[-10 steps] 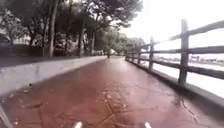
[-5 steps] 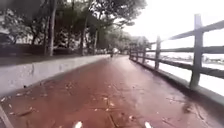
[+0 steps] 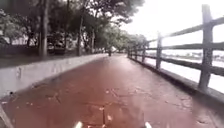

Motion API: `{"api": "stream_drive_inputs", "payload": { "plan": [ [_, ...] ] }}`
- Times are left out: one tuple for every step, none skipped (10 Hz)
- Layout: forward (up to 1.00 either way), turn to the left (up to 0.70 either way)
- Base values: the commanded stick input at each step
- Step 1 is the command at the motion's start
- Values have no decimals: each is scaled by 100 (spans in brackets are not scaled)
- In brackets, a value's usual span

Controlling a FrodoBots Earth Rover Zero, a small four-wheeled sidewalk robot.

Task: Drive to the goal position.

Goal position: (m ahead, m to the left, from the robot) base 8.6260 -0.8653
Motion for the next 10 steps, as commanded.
{"api": "stream_drive_inputs", "payload": {
  "plan": [
    [50,0],
    [50,0],
    [50,0],
    [50,0],
    [50,0],
    [50,0],
    [50,0],
    [50,0],
    [50,0],
    [50,0]
  ]
}}
